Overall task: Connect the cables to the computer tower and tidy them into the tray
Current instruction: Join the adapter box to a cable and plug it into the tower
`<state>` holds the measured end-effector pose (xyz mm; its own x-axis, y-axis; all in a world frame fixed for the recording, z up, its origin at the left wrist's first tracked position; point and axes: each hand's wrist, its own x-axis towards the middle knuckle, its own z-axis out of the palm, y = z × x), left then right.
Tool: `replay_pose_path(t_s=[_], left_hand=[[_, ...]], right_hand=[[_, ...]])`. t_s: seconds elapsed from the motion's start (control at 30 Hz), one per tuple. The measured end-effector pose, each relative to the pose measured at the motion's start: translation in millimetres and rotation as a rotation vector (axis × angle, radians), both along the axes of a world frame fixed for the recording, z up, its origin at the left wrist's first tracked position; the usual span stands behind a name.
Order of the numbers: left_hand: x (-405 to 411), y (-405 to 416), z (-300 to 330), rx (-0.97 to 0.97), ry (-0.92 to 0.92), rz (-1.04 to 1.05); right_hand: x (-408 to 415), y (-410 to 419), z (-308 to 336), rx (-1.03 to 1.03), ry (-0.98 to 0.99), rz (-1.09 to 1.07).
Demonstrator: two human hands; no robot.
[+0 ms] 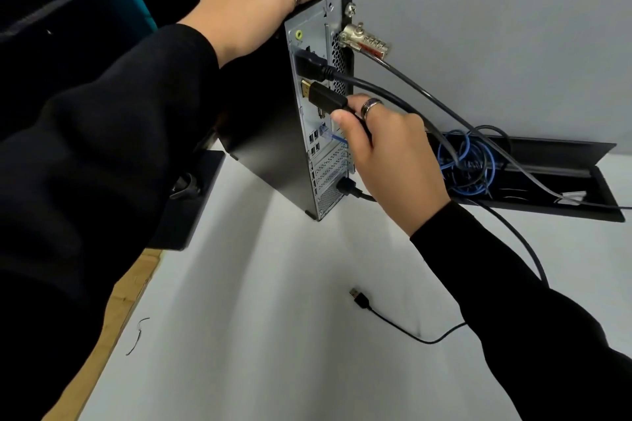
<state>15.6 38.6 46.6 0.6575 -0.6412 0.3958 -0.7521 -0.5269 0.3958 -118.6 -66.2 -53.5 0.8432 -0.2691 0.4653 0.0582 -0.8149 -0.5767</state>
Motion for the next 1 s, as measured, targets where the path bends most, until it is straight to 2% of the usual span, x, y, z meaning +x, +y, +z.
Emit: replay_pose_path(t_s=[0.23, 0.47, 0.8, 0.93, 1.0], left_hand=[[2, 0, 1, -0.001, -0.013, 0.014], [6, -1, 0, 0.008, -0.062, 0.016], [8, -4, 1, 0.046, -0.11, 0.016], [9, -3, 0, 0.057, -0.11, 0.001], [11, -2, -1, 0.054, -0.094, 0.0]], right_hand=[[0, 2, 9, -0.113, 0.084, -0.039], [3, 6, 12, -0.168, 0.074, -0.065], [4, 14, 19, -0.171, 0.1, -0.07], [1, 10, 20, -0.071, 0.096, 0.002], [-6, 3, 17, 0.228, 0.175, 0.157]])
